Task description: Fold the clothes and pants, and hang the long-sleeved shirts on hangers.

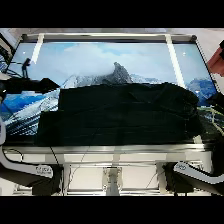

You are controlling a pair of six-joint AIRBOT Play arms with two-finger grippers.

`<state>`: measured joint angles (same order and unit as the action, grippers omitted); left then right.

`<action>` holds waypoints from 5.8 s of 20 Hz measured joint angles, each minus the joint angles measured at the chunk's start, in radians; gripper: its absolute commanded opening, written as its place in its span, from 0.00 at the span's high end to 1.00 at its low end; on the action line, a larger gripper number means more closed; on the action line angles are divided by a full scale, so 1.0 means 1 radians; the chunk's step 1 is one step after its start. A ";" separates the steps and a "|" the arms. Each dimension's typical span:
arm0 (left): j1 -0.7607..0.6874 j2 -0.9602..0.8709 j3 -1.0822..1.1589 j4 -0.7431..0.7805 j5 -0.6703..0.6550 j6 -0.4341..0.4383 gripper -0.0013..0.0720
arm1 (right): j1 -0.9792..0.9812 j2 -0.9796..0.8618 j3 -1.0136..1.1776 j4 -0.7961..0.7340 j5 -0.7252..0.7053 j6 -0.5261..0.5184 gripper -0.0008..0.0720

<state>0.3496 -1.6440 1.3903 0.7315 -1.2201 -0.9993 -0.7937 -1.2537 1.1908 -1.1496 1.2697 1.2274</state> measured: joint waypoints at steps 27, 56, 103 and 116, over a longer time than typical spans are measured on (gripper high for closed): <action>-0.139 -0.193 0.091 0.278 0.323 -0.222 0.95 | 0.029 0.000 -0.003 0.011 -0.007 0.021 0.21; 0.056 0.040 0.192 0.210 0.396 -0.277 0.95 | 0.337 -0.494 0.253 0.008 -0.315 0.315 0.38; 0.274 0.101 0.202 0.180 0.171 -0.323 0.49 | 0.209 -0.468 0.556 0.041 -0.105 0.138 0.43; 0.721 0.407 -0.270 0.370 -0.359 -0.212 0.50 | 0.117 -0.397 0.421 0.034 0.286 -0.035 0.43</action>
<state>1.0702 -1.2369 1.1202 1.1019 -1.5795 -1.2118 -0.6769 -1.6508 1.6115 -1.1160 1.5558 1.1919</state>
